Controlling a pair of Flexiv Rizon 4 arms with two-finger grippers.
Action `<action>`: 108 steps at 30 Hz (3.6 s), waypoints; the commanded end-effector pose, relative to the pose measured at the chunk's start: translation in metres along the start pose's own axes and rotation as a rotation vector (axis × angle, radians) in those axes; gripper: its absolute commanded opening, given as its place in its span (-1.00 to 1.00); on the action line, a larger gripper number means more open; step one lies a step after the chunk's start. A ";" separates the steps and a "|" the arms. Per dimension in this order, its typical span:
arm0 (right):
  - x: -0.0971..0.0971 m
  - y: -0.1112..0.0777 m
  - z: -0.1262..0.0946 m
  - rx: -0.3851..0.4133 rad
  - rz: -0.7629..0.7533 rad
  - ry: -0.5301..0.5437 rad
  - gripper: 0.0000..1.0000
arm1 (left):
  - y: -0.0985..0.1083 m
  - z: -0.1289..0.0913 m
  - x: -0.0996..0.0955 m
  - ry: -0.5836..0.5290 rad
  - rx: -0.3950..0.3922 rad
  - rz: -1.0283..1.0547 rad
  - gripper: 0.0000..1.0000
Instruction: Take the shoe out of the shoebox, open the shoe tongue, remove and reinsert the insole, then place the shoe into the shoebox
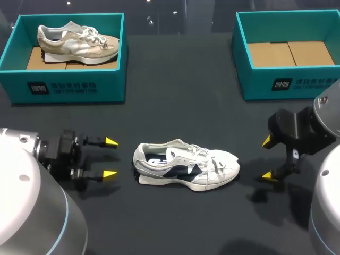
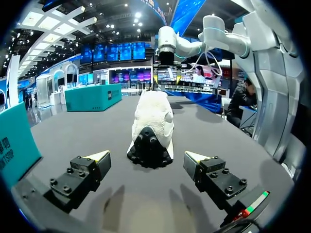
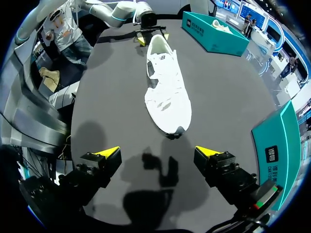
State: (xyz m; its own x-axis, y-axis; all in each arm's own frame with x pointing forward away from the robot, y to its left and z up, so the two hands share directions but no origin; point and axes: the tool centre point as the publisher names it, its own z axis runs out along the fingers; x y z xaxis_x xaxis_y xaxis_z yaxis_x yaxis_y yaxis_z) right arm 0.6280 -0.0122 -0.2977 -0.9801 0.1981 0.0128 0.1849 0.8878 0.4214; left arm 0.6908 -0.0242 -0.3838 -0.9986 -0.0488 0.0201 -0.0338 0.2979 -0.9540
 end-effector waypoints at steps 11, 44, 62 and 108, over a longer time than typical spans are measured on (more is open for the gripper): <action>0.002 -0.001 -0.001 0.000 0.001 -0.003 1.00 | 0.006 0.027 -0.002 0.049 0.004 0.009 1.00; 0.002 -0.001 -0.001 0.000 0.001 -0.003 1.00 | 0.004 0.074 -0.002 0.116 0.025 0.008 1.00; 0.002 -0.001 -0.001 0.000 0.001 -0.003 1.00 | 0.001 0.092 0.007 0.173 0.044 0.013 1.00; 0.002 -0.001 -0.001 0.000 0.001 -0.003 1.00 | -0.005 0.106 0.006 0.132 0.081 -0.016 -1.00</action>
State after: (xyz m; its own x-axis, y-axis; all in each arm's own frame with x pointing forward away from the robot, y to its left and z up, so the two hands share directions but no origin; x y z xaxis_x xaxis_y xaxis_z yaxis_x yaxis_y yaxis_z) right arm 0.6280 -0.0122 -0.2977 -0.9801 0.1981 0.0129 0.1850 0.8878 0.4215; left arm 0.6893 -0.1276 -0.4104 -0.9945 0.0776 0.0703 -0.0517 0.2192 -0.9743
